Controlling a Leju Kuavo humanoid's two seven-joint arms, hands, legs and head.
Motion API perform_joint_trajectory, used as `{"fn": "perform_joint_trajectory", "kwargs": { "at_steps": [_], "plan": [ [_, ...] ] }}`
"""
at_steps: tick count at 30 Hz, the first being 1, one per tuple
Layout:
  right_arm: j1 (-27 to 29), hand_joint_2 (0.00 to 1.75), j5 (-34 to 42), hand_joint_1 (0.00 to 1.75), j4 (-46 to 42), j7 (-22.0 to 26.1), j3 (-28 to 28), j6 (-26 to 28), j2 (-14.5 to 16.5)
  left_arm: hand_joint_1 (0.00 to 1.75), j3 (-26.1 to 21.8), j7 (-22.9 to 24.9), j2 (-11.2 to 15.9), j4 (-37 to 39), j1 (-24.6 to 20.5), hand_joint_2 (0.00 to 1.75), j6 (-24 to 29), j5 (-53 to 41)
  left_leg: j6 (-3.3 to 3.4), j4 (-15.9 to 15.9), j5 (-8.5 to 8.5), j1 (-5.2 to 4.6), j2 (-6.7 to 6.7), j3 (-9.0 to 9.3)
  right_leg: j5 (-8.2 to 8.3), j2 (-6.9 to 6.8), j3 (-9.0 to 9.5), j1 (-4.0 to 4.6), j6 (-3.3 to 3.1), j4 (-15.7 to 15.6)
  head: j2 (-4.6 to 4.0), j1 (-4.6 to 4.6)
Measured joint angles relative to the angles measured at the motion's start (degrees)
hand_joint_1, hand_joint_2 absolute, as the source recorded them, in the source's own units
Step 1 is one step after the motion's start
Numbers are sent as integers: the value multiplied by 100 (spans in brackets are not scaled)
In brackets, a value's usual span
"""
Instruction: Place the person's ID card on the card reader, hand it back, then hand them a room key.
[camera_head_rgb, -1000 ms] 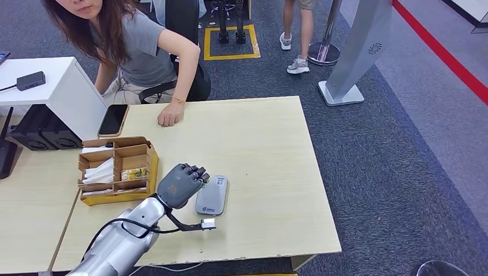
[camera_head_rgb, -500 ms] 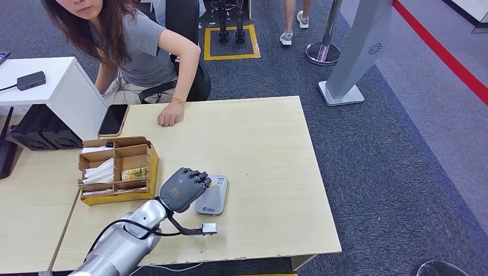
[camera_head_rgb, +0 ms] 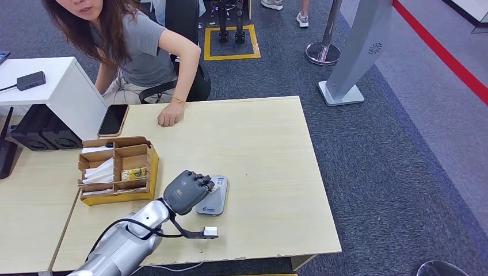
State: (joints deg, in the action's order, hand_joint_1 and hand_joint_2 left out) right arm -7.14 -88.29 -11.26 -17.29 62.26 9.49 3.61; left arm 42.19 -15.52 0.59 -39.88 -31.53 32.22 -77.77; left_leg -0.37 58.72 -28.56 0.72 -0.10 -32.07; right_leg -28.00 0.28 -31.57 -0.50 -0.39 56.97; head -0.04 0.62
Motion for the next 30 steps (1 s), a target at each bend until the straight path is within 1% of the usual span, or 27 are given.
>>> {"fn": "perform_joint_trajectory", "kwargs": {
  "at_steps": [17,25,28,30],
  "plan": [
    [0,0,-2,0,0,4,3,5,0,175,131,-9,-2,77,-77,175,-50,93,0,0,0,0,0,0,0,0,1,0,0,0,0,0],
    [0,0,-15,0,0,39,26,19,0,175,163,-128,-2,83,-105,175,-281,346,0,0,0,0,0,1,0,0,1,0,0,0,0,-1],
    [0,0,-26,0,0,39,49,20,0,175,189,26,0,83,-116,175,-105,259,0,0,0,0,0,1,0,0,1,0,0,0,0,-1],
    [1,0,-34,0,0,37,72,22,0,175,214,434,7,82,-133,175,184,-46,0,0,0,0,-1,0,0,-1,1,0,0,0,0,-1]
  ]
}}
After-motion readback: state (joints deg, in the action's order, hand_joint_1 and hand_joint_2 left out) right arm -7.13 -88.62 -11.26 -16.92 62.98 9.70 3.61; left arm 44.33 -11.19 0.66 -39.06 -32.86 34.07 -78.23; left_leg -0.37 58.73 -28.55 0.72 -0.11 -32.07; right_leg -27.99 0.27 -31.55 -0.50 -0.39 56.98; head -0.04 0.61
